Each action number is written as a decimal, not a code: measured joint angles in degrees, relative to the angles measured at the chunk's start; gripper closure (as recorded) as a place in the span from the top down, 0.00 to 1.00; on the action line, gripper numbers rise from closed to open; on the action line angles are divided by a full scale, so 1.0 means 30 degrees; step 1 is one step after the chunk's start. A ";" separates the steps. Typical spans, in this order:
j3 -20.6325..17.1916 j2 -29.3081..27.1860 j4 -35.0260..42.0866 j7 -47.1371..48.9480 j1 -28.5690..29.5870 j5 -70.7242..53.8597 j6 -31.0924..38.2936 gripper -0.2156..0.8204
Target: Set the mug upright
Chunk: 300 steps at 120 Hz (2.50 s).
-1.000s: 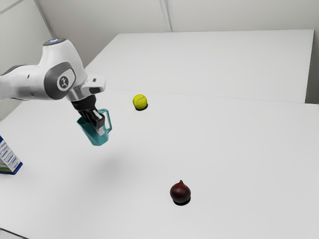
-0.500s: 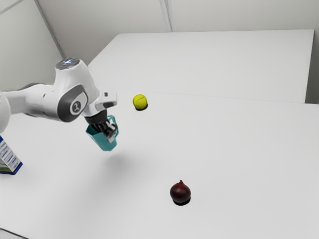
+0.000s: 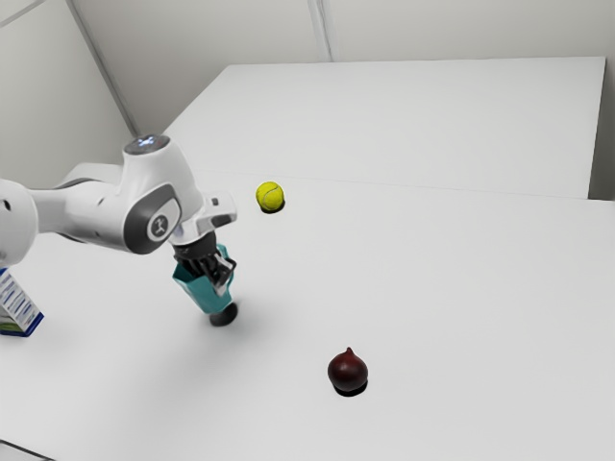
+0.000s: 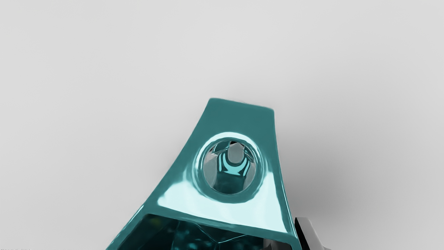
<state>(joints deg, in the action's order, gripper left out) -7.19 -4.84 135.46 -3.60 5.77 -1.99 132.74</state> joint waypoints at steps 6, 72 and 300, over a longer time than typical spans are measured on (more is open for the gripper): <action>0.0000 0.0136 -0.0004 0.0150 -0.0081 0.0000 0.0029 0.04; -0.0003 0.1407 -0.0056 0.1222 -0.0139 -0.0019 0.0573 0.04; -0.0082 0.0711 -1.0652 0.0930 -0.0750 0.0429 -0.9645 0.77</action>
<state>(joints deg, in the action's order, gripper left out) -7.44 -2.70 103.51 -0.81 3.52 -0.70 103.80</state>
